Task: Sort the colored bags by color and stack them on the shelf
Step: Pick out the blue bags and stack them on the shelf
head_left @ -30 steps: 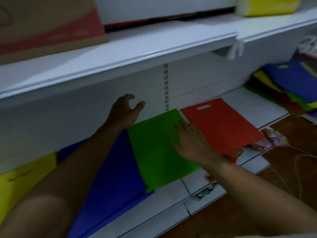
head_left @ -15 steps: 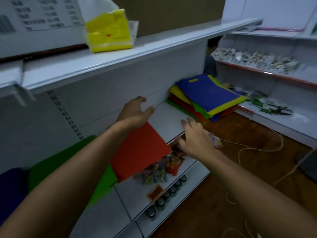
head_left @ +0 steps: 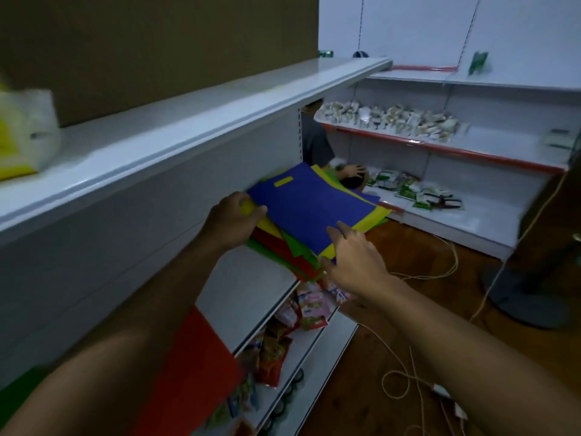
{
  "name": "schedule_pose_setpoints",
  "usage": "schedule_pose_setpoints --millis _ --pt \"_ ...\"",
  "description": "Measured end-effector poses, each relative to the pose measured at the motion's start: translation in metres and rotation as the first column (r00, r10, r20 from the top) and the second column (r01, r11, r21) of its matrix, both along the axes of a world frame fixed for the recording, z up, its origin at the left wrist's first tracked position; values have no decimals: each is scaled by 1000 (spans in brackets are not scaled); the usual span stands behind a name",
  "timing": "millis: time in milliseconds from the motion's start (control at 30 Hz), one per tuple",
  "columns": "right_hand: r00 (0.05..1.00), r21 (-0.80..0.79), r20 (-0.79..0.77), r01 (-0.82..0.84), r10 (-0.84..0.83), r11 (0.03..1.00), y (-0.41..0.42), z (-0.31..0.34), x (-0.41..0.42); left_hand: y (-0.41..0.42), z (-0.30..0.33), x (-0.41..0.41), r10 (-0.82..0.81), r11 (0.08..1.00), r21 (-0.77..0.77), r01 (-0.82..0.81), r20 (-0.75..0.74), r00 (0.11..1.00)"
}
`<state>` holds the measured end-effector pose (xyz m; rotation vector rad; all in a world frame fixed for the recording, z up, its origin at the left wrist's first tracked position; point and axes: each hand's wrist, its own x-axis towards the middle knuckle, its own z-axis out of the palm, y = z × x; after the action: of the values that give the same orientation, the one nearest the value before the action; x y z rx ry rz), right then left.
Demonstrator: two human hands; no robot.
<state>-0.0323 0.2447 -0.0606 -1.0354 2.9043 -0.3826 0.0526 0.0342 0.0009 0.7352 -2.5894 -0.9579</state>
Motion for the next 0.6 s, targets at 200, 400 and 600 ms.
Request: schedule_pose_setpoints --millis 200,400,600 --pt "999 17 39 12 -12 1000 -8 -6 -78 -19 -20 -74 25 997 78 -28 42 999" --pt "994 77 101 -50 42 996 -33 -31 -158 -32 -53 -129 126 980 140 -143 121 985" --pt "988 85 127 -99 87 992 -45 -63 -240 -39 -91 -174 282 924 209 -321 197 939"
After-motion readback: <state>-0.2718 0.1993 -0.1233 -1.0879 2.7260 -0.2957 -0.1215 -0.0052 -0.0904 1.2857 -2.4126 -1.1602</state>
